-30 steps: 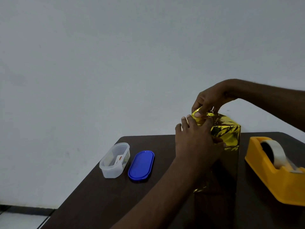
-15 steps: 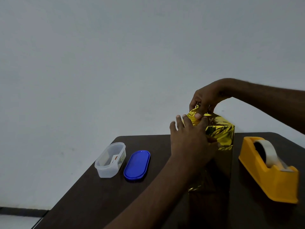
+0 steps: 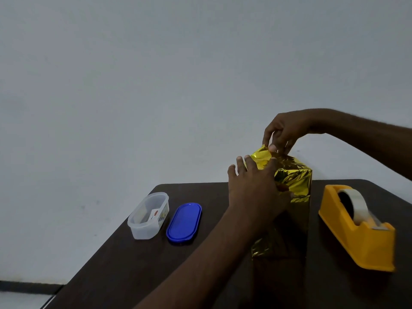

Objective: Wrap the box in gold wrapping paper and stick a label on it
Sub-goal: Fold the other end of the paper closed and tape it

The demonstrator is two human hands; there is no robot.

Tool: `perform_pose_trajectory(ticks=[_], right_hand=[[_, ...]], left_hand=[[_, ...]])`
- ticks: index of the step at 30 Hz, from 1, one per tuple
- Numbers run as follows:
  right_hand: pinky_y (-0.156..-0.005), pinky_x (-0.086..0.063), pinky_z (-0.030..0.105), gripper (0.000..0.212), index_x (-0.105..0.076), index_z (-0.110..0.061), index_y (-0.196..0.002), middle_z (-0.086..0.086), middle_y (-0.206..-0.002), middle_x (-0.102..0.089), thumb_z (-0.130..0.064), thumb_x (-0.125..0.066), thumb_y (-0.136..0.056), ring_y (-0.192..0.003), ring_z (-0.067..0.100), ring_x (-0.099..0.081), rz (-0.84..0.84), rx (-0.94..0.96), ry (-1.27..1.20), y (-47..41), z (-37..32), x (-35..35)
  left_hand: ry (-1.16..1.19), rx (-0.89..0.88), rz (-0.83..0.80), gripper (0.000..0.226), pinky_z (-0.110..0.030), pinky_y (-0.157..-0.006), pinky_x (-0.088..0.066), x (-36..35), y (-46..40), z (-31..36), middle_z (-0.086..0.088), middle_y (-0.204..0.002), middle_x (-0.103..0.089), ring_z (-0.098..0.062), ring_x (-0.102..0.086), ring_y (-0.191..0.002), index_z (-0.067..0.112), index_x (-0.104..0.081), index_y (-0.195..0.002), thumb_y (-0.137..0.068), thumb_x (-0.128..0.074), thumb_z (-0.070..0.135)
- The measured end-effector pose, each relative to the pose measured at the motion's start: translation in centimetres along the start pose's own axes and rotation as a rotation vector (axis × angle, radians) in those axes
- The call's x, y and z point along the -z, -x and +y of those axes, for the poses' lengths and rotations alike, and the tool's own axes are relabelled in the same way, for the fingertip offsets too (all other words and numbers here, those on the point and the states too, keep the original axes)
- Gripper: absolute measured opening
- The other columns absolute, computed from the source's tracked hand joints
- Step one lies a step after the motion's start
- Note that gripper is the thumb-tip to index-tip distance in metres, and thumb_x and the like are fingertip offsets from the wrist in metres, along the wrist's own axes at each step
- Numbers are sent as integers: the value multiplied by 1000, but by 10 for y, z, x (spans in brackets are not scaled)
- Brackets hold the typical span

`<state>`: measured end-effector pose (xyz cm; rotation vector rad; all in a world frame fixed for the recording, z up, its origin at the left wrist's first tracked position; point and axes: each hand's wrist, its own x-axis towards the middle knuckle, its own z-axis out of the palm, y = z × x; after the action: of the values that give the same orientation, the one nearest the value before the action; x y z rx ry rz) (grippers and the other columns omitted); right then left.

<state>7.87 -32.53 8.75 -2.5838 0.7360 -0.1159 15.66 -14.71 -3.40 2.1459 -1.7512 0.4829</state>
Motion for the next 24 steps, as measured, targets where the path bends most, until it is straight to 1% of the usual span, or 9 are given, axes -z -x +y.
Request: perform_pose_trajectory(ticks=[4,6,9,12,15,18,19,22,24], right_hand=[[-62,-57,28,21,-71,-9,-97,10,-77,-73,-18,-80,-79,-73,22,-72,364,10,30,28,2,-7],[-62,-57,30,14,-72,-14,-89,7,-73,-73,-22,-79,-80,-67,21,-72,548,20,63,48,0,-20],[-65,-57,34,4,-72,-23,-79,-2,-67,-71,-22,-76,-80,-63,15,-69,712,62,43,77,-8,-51],[-68,-48,28,9,-70,-33,-85,-12,-71,-68,-28,-75,-80,-69,4,-63,716,104,115,96,-13,-81],[-73,-47,31,17,-68,-41,-97,-19,-79,-63,-32,-72,-84,-77,7,-60,721,123,220,97,-6,-98],[-70,-44,31,17,-67,-44,-100,-15,-86,-59,-34,-68,-86,-82,9,-54,725,138,306,94,3,-105],[-69,-43,30,17,-67,-44,-101,-14,-88,-58,-34,-67,-87,-84,10,-53,727,142,335,93,4,-108],[-67,-44,30,20,-65,-39,-108,-9,-94,-55,-36,-62,-89,-91,11,-47,779,141,412,91,4,-119],[-68,-46,32,23,-65,-35,-112,-7,-97,-55,-40,-60,-90,-94,12,-47,810,132,426,91,3,-125]], left_hand=[[21,22,-36,82,-56,-118,-10,4,1,1,-22,-161,-9,-41,-1,-149,32,-16,-154,-88,-47,68],[45,39,-29,79,-56,-118,-13,4,0,2,-22,-161,-8,-41,-3,-149,30,-15,-155,-91,-42,67],[202,94,4,65,-53,-114,-22,8,0,3,-22,-159,-18,-39,-17,-147,24,-22,-154,-98,-34,56],[505,155,129,50,-45,-98,-38,16,-3,-1,-16,-137,-52,-35,-48,-126,19,-46,-140,-99,-32,42],[605,279,230,47,-39,-99,-40,19,-15,-17,-12,-130,-61,-30,-53,-123,14,-49,-139,-98,-45,37],[738,337,86,63,-41,-104,-43,15,-40,-40,-11,-133,-60,-26,-53,-125,14,-45,-142,-89,-61,45],[819,338,14,68,-41,-100,-47,13,-46,-46,-12,-133,-59,-25,-56,-121,15,-45,-141,-85,-66,47],[1035,312,-100,62,-27,-71,-57,9,-58,-55,-16,-120,-64,-23,-69,-98,13,-52,-135,-82,-76,35],[1061,278,-96,48,-27,-67,-58,9,-61,-57,-17,-106,-70,-22,-72,-86,11,-61,-125,-82,-77,26]])
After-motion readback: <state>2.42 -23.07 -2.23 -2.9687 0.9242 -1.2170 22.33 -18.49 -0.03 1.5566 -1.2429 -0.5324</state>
